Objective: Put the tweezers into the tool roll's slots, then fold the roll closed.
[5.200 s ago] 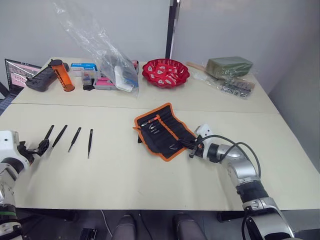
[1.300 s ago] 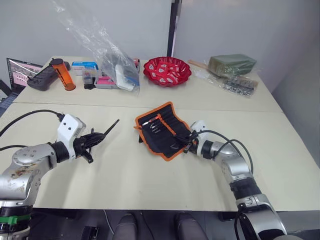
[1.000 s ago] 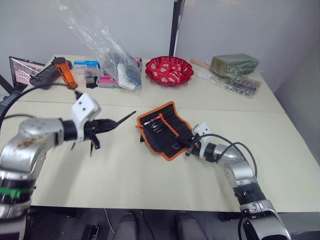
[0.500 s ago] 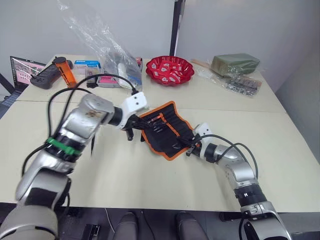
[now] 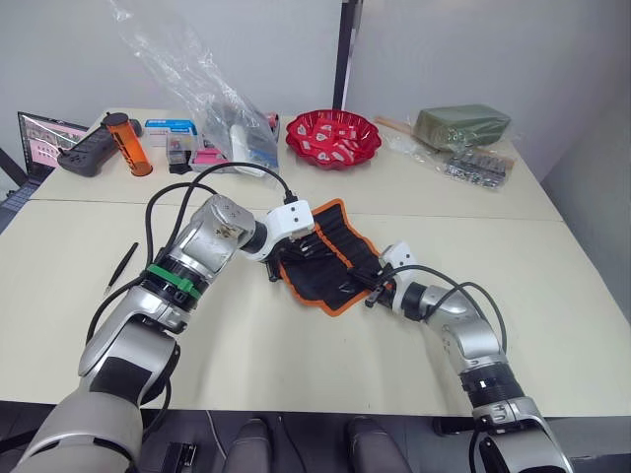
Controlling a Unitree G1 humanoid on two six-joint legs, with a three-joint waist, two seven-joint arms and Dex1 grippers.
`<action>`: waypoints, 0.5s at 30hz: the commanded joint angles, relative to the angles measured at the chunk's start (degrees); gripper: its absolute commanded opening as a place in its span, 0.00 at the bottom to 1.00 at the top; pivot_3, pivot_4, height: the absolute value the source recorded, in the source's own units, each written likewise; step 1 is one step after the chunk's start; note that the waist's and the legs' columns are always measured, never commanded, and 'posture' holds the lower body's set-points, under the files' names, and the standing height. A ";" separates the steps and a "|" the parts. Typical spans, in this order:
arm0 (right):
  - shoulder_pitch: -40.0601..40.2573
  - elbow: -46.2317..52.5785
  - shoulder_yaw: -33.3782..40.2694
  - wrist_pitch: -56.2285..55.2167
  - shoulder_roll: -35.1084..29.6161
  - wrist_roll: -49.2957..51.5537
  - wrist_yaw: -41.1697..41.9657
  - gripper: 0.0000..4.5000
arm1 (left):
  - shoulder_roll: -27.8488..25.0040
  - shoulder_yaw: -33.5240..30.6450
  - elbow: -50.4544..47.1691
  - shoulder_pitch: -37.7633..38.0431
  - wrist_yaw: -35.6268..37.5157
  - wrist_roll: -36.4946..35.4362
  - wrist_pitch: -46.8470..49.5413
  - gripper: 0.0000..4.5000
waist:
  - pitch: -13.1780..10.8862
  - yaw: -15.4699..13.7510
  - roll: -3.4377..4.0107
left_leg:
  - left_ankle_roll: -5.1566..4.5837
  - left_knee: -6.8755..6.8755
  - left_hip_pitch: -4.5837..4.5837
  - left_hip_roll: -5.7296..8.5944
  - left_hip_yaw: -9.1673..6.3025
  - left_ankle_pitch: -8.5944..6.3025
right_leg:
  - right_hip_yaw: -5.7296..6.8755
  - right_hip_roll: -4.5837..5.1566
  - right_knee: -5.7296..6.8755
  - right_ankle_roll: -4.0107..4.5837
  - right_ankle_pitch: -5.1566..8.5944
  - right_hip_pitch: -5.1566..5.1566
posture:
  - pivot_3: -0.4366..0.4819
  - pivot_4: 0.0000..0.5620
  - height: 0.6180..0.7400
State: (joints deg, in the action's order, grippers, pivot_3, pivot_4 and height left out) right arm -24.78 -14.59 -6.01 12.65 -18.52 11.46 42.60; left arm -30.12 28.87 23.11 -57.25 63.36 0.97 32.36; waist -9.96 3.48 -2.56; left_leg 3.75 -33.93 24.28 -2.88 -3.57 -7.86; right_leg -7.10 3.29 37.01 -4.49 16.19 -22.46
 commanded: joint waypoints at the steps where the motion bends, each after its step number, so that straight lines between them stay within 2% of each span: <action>1: 0.74 -1.90 0.21 1.31 -0.24 -1.11 -1.25 0.00 | 0.69 -0.92 0.01 0.15 -0.41 1.42 -1.19 0.00 | 0.00 0.00 0.00 | 0.00 0.00 0.00 0.00 0.00 0.00 | 0.00 0.00 0.00 0.00 0.00 0.00 | 0.48 0.27 1.00; 9: 0.75 -1.93 0.11 1.41 -0.43 -1.12 -1.03 0.00 | -0.26 -2.04 -4.09 2.13 1.58 1.42 1.04 0.00 | 0.00 0.09 0.00 | 0.00 -0.01 0.00 0.00 -0.01 0.00 | 0.00 0.00 0.02 -0.01 0.00 0.02 | 0.48 0.27 1.00; 15: 0.44 -2.08 -0.07 1.50 -0.27 -1.13 -0.90 0.00 | 0.80 -2.74 -2.45 2.03 -0.46 2.12 0.51 0.00 | 0.00 0.11 0.00 | 0.00 -0.02 -0.02 0.00 -0.03 0.00 | 0.01 0.00 0.02 -0.01 -0.01 0.05 | 0.48 0.27 1.00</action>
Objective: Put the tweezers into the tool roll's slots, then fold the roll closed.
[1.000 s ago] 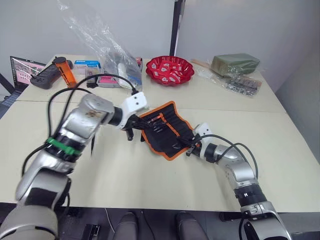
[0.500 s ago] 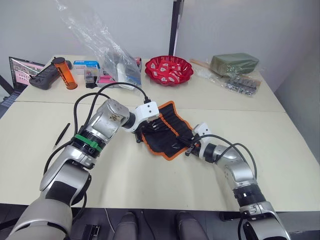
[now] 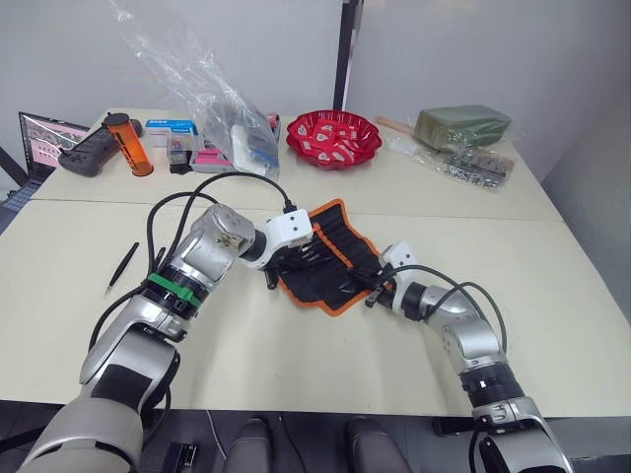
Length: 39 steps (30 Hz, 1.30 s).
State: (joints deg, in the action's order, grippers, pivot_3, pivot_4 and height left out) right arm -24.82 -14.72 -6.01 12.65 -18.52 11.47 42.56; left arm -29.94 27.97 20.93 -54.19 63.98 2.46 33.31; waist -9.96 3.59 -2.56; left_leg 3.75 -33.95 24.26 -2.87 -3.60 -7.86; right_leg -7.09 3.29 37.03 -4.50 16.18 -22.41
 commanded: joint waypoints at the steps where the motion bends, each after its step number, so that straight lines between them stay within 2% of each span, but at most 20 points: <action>1: 0.37 -1.98 -0.07 1.51 -0.26 -1.12 -0.85 0.00 | 1.22 -2.01 0.33 -1.20 -1.74 0.71 -0.55 0.00 | 0.00 -0.01 0.00 | 0.00 -0.01 0.00 0.00 0.00 0.00 | 0.00 0.00 0.00 0.00 0.00 0.01 | 0.48 0.27 1.00; 14: 0.49 -2.10 -0.48 1.16 -0.28 -1.41 -0.85 0.00 | 10.91 -3.64 10.93 -5.00 -7.93 2.43 -4.22 0.00 | 0.00 -0.10 0.00 | 0.00 -0.07 0.00 0.04 -0.05 0.00 | 0.02 0.00 0.03 -0.04 -0.01 0.04 | 0.48 0.27 1.00; 22: 0.97 -1.52 -0.67 1.22 0.03 -1.34 -1.15 0.00 | 15.57 -5.50 21.86 -8.21 -13.47 3.68 -10.23 0.00 | 0.00 -0.19 0.00 | 0.00 -0.11 0.00 0.05 -0.07 0.01 | 0.02 0.00 0.03 -0.07 -0.03 0.07 | 0.48 0.27 1.00; 28: 1.55 -0.87 -0.52 1.38 -0.07 -1.11 -1.60 0.00 | 17.25 -5.91 27.21 -10.07 -14.04 4.37 -14.32 0.00 | 0.00 -0.20 0.01 | 0.00 -0.13 0.00 0.07 -0.08 0.01 | 0.02 0.00 0.03 -0.09 -0.03 0.08 | 0.48 0.27 1.00; 31: 1.74 -0.65 -0.49 1.44 -0.13 -1.04 -1.78 0.00 | 16.12 -4.28 26.58 -10.10 -11.72 5.83 -13.88 0.00 | 0.00 -0.23 0.01 | 0.00 -0.14 0.00 0.07 -0.09 0.01 | 0.02 0.00 0.03 -0.10 -0.04 0.10 | 0.48 0.27 1.00; 33: 1.71 -0.68 -0.42 1.42 -0.17 -1.00 -1.85 0.00 | 15.24 -5.03 25.24 -10.10 -11.34 5.78 -13.11 0.20 | 0.00 -0.13 0.01 | 0.00 -0.14 0.00 0.07 -0.09 0.01 | 0.02 0.00 0.03 -0.10 -0.04 0.09 | 0.48 0.27 1.00; 34: 1.69 -0.73 -0.40 1.38 -0.19 -1.00 -1.86 0.00 | 14.80 -5.36 24.61 -10.07 -10.99 5.71 -12.75 0.25 | 0.00 -0.06 0.01 | 0.00 -0.14 0.00 0.07 -0.10 0.01 | 0.02 0.00 0.03 -0.10 -0.04 0.09 | 0.48 0.27 1.00; 39: 1.38 -1.30 -0.41 1.15 -0.11 -1.03 -1.81 0.00 | 10.84 -6.63 17.79 -8.78 -8.12 4.95 -8.93 0.61 | -0.02 0.24 0.04 | 0.00 -0.13 0.01 0.07 -0.11 0.01 | 0.03 0.00 0.06 -0.11 -0.04 0.08 | 0.48 0.27 1.00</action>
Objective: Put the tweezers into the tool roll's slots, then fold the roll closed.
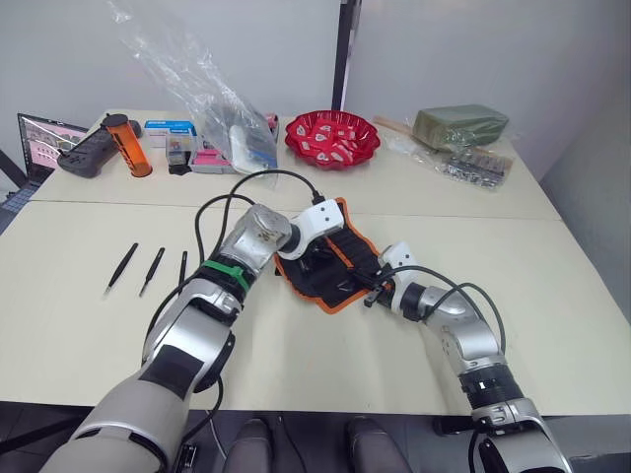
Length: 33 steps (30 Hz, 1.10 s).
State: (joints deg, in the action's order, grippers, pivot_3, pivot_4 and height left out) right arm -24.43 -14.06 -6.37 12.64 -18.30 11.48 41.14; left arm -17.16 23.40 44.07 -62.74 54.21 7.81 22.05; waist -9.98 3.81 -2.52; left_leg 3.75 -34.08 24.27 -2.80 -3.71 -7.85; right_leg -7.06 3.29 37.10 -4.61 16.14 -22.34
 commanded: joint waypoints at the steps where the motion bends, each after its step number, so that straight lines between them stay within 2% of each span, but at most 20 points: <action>1: 0.88 -2.35 -0.13 0.96 -0.27 -1.13 -0.32 0.00 | -3.17 -2.77 -8.02 0.32 2.30 -1.04 4.19 0.69 | 0.00 0.03 0.00 | 0.00 0.00 0.00 0.00 0.00 0.00 | 0.00 0.00 0.00 -0.01 0.00 0.00 | 0.48 0.27 1.00; 5: 0.42 -3.57 -0.16 0.40 -0.06 -1.18 -0.05 0.00 | -9.07 -6.11 -20.71 4.28 4.27 -3.16 12.72 0.98 | -0.01 0.11 0.02 | 0.00 0.00 -0.01 -0.01 -0.01 0.00 | 0.00 0.00 0.01 -0.01 0.00 0.01 | 0.48 0.27 1.00; 9: -0.42 -5.13 -0.36 -0.29 0.17 -1.33 0.59 0.00 | -14.16 -11.21 -31.11 8.51 3.71 -6.28 20.70 0.99 | -0.01 0.17 0.03 | 0.00 0.00 -0.05 -0.01 -0.01 0.00 | 0.00 0.00 0.03 0.00 0.00 0.03 | 0.48 0.27 1.00; 14: -2.33 -9.02 -0.87 -3.37 0.87 -2.32 1.23 0.00 | -20.56 -24.82 -45.66 16.63 3.77 -15.15 27.67 0.99 | -0.02 0.35 0.05 | 0.00 0.00 -0.09 -0.06 -0.04 0.00 | 0.01 -0.02 0.07 0.01 -0.01 0.02 | 0.48 0.27 1.00; 16: -2.95 -10.41 -0.74 -3.99 0.99 -2.17 1.58 0.00 | -23.20 -30.13 -50.78 21.43 3.46 -17.60 27.56 0.99 | -0.02 0.57 0.05 | 0.00 0.00 -0.10 -0.07 -0.04 0.00 | 0.03 -0.02 0.07 0.02 -0.01 0.04 | 0.48 0.27 1.00; 19: -3.92 -12.29 -0.60 -4.69 0.84 -1.97 2.71 0.00 | -25.75 -40.39 -59.78 32.61 3.02 -21.64 25.72 0.99 | -0.01 0.53 0.07 | 0.01 0.05 -0.20 -0.10 -0.02 0.00 | 0.01 -0.01 0.05 0.04 -0.02 0.10 | 0.48 0.27 1.00; 22: -5.28 -14.43 0.27 -5.37 0.33 -1.50 3.78 0.00 | -24.42 -53.50 -68.23 45.40 1.61 -25.51 26.98 0.99 | -0.01 0.50 0.05 | 0.01 0.07 -0.26 -0.10 0.04 0.00 | -0.01 0.02 0.02 0.08 -0.02 0.14 | 0.48 0.27 1.00; 25: -6.66 -16.34 2.11 -6.21 -0.24 -0.27 4.83 0.00 | -21.92 -64.63 -72.28 57.45 0.21 -27.36 24.25 0.99 | -0.01 0.05 0.01 | 0.01 0.07 -0.28 -0.15 0.04 0.00 | 0.04 0.01 0.01 0.16 -0.04 0.16 | 0.48 0.27 1.00; 29: -7.58 -17.19 3.68 -7.10 -0.67 0.88 5.84 0.00 | -18.59 -72.42 -74.59 66.15 -2.00 -30.03 21.59 0.99 | -0.02 -0.71 -0.07 | 0.02 0.05 -0.29 -0.13 0.03 0.01 | 0.09 0.06 -0.02 0.49 0.14 0.21 | 0.48 0.27 1.00; 33: -7.76 -17.64 4.19 -7.29 -1.81 0.85 7.22 0.00 | -10.46 -79.61 -76.55 79.73 -3.58 -30.86 14.76 0.99 | -0.02 -0.34 -0.06 | 0.02 0.07 -0.28 -0.14 0.29 0.02 | -0.02 0.17 -0.17 0.63 0.11 0.16 | 0.48 0.27 1.00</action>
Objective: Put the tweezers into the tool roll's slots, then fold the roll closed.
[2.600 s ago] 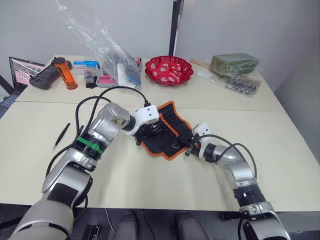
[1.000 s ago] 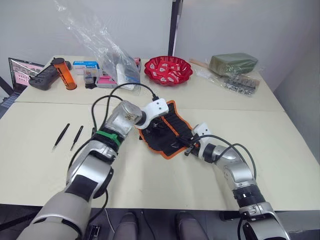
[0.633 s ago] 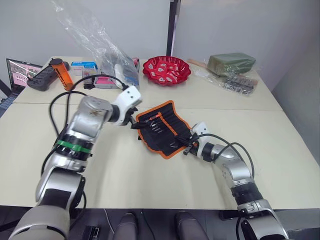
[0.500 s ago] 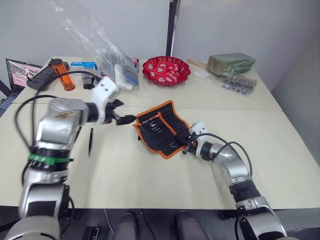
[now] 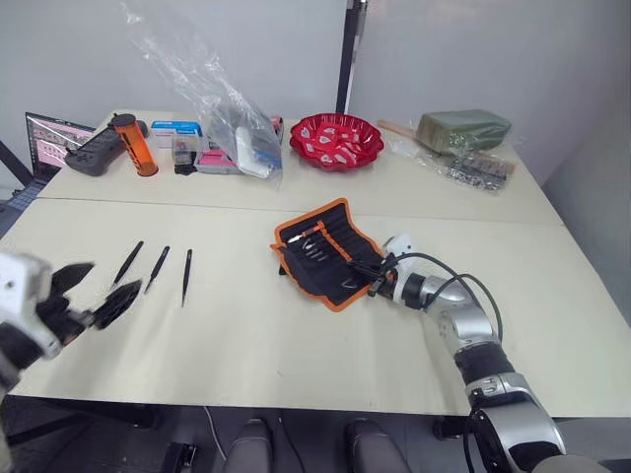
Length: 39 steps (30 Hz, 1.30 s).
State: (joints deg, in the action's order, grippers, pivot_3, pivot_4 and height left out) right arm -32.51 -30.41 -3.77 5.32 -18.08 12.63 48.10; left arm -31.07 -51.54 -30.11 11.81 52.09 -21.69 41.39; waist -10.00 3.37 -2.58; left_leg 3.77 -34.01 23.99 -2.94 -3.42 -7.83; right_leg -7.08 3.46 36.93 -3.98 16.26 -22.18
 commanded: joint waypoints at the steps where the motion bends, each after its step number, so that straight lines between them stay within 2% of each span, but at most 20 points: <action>1: 0.22 -1.48 1.62 0.02 -2.06 -0.38 0.35 0.00 | 4.46 -5.00 -2.43 6.89 -2.10 -1.62 -5.88 0.99 | 0.00 0.09 -0.02 | -0.01 0.02 0.00 -0.02 0.03 0.00 | 0.00 0.00 -0.02 0.04 -0.02 0.00 | 0.48 0.27 1.00; 9: -0.05 -2.88 1.53 -0.27 -2.30 -0.65 1.40 0.00 | 13.20 -6.50 0.64 16.28 -8.87 -2.89 -15.59 0.99 | 0.06 -0.26 -0.12 | 0.28 0.00 0.00 -0.04 0.13 -0.19 | -0.03 -0.01 -0.13 0.10 0.05 -0.03 | 0.48 0.27 1.00; 17: -0.81 -4.50 1.25 -1.10 -2.05 -0.95 2.45 0.00 | 13.43 -5.44 3.15 18.14 -13.41 -6.42 -18.84 0.99 | 0.07 -0.05 -0.14 | 0.30 0.01 0.00 -0.04 0.12 -0.21 | -0.03 -0.01 -0.16 0.11 0.05 -0.09 | 0.48 0.27 1.00; 23: -0.75 -3.96 1.08 -0.73 -1.55 -0.98 2.14 0.00 | 6.50 -4.17 7.88 13.47 -16.80 -9.32 -15.44 0.99 | 0.06 0.06 -0.14 | 0.30 0.01 -0.01 -0.05 0.10 -0.21 | -0.01 -0.02 -0.13 0.11 0.05 -0.16 | 0.48 0.27 1.00; 26: -0.36 -3.10 1.05 -0.29 -1.37 -0.88 1.85 0.00 | 2.06 -1.71 11.96 10.04 -17.31 -7.98 -15.45 0.99 | 0.07 0.32 -0.13 | 0.31 0.01 -0.03 -0.04 0.10 -0.21 | -0.01 -0.02 -0.16 0.11 0.05 -0.14 | 0.48 0.27 1.00; 32: 1.64 0.51 1.04 1.33 -1.35 -0.68 0.97 0.00 | -8.45 7.52 28.14 -2.50 -14.43 -4.95 -17.02 0.99 | 0.04 0.49 -0.10 | 0.25 0.11 -0.01 -0.05 0.10 -0.17 | 0.00 -0.05 -0.01 0.09 0.05 -0.11 | 0.48 0.27 1.00; 39: 3.86 4.70 1.59 3.39 -1.69 -0.38 -0.48 0.00 | -14.97 17.16 47.49 -17.74 -12.27 -1.41 -18.95 0.99 | 0.04 0.45 -0.09 | 0.00 0.20 0.07 -0.06 0.08 -0.01 | 0.04 -0.06 0.07 -0.22 -0.10 -0.21 | 0.48 0.27 1.00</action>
State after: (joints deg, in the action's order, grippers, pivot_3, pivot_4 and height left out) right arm -29.81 -26.24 -2.52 7.57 -19.21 12.54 48.30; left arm -43.95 -35.38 13.37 -3.30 39.56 -24.58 23.94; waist -9.96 3.81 -2.66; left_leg 3.76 -33.81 24.06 -2.99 -3.35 -7.84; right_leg -7.03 3.39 37.02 -4.23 16.16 -22.38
